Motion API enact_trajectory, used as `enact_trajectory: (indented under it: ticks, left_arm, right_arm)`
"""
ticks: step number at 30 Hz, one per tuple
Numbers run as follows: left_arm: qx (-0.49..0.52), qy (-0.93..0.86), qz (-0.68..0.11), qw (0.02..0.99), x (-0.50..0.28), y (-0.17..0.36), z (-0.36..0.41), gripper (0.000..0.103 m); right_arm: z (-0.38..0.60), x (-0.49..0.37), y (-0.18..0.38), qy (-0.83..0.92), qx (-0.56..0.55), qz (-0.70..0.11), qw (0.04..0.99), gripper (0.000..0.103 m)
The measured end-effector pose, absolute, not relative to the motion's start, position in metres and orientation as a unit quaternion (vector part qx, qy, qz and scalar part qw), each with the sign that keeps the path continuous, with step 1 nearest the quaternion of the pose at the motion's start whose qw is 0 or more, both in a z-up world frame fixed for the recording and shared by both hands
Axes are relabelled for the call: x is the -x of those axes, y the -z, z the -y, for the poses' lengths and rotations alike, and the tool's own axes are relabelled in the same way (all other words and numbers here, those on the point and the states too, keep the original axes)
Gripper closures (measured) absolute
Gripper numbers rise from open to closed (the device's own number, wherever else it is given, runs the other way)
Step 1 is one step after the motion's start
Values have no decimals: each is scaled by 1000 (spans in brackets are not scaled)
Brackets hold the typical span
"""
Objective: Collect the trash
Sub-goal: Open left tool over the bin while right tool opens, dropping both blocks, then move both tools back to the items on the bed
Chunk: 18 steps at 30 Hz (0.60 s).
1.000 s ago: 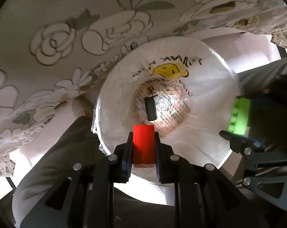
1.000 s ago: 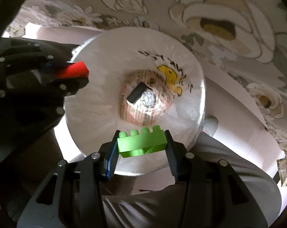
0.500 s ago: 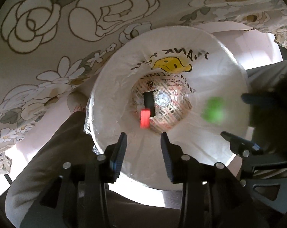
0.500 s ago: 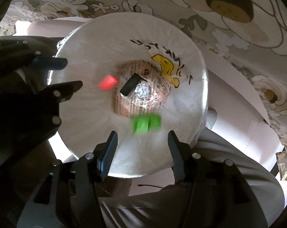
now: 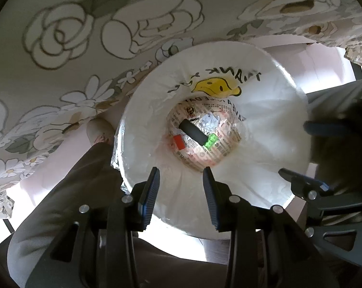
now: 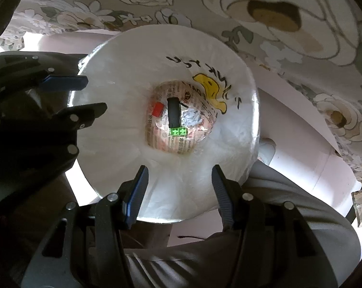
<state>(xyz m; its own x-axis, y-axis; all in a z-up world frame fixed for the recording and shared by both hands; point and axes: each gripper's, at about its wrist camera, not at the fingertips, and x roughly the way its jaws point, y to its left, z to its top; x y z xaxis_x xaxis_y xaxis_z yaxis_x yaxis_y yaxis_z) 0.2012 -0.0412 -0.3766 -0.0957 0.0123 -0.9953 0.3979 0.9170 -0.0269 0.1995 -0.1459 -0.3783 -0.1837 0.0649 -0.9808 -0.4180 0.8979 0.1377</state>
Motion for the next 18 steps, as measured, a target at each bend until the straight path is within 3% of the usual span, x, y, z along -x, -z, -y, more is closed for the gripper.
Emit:
enact_trajectory:
  ticks: [10, 18]
  left_arm:
    - [-155, 164, -668, 709, -204, 311, 37, 63]
    - [-167, 168, -581, 778, -226, 220, 38, 63]
  right_arm:
    - [169, -199, 328, -206, 95, -716, 661, 47]
    - [200, -220, 236, -198, 111, -635, 738, 47]
